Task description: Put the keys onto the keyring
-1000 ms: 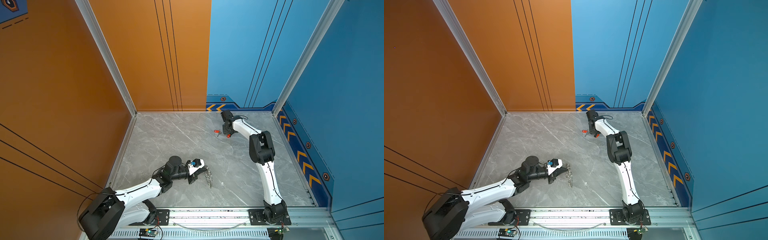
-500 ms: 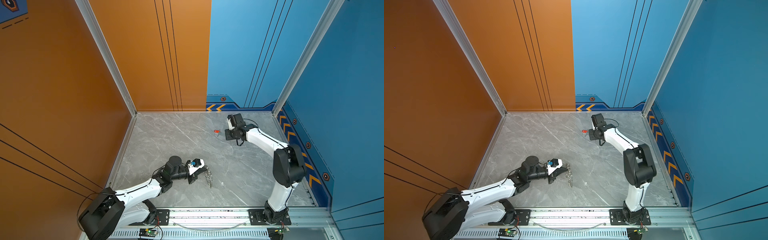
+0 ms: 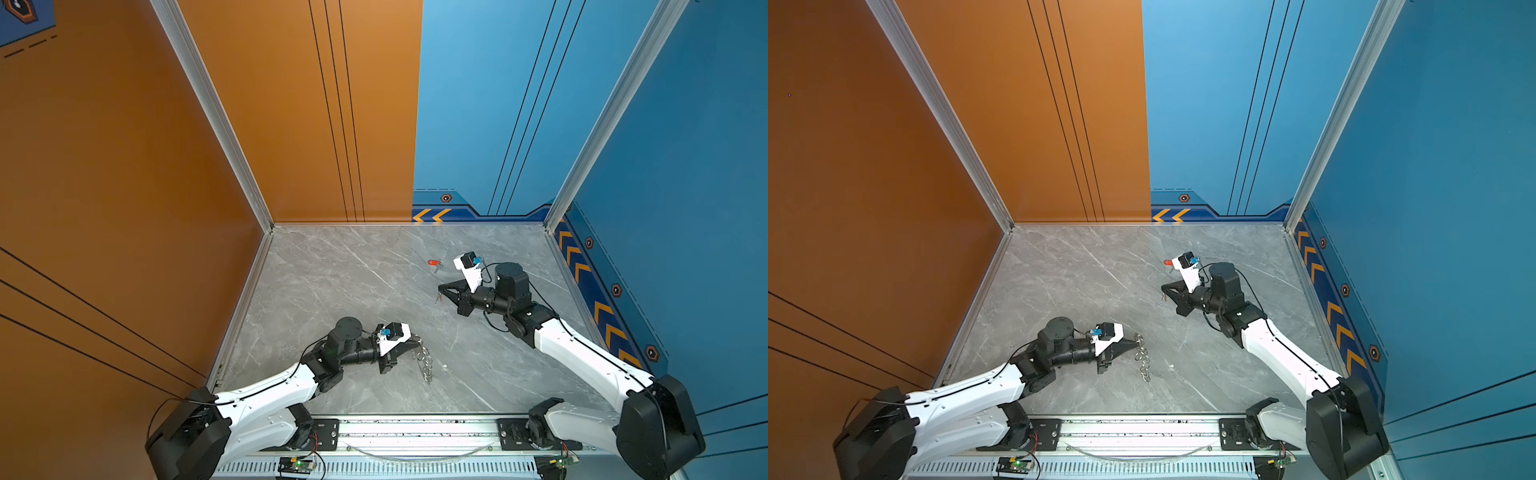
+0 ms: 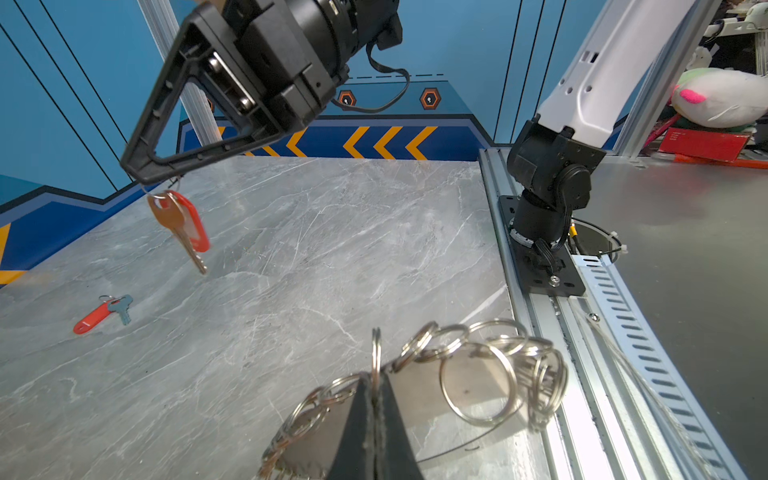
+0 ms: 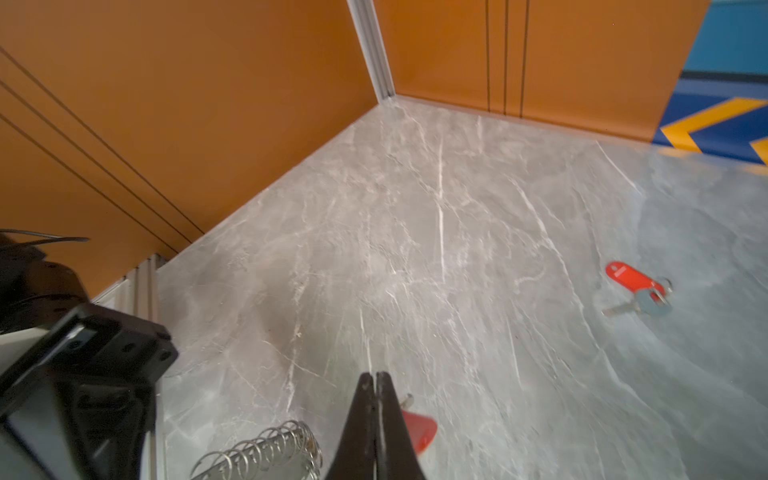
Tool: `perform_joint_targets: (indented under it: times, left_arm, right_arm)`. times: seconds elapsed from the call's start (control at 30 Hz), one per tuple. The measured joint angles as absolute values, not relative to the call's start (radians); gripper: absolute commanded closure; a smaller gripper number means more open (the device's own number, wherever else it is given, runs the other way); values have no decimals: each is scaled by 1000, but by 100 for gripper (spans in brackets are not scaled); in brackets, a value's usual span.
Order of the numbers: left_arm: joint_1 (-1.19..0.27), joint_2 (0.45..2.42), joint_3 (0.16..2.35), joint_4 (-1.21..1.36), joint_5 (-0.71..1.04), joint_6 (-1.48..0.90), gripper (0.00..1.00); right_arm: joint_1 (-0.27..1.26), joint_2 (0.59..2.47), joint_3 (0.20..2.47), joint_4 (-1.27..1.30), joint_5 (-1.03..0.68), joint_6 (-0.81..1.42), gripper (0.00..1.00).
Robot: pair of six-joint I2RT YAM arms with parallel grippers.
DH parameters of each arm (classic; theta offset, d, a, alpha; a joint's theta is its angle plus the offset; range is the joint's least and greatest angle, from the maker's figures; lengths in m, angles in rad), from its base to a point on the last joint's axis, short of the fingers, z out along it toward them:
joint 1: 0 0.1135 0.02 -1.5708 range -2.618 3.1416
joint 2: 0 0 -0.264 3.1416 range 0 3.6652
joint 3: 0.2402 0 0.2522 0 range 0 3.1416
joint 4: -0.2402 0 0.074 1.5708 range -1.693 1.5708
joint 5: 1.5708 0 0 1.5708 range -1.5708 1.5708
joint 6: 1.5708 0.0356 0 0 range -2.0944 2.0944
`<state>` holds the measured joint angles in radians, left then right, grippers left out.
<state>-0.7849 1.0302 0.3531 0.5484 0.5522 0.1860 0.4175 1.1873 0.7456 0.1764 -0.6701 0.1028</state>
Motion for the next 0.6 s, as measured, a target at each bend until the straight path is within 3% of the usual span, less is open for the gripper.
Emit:
perform_joint_targets:
  times: [0.6]
  left_arm:
    - [-784,908,294,557,554,199,100]
  right_arm:
    - [516,1122,669,313,-979,103,100]
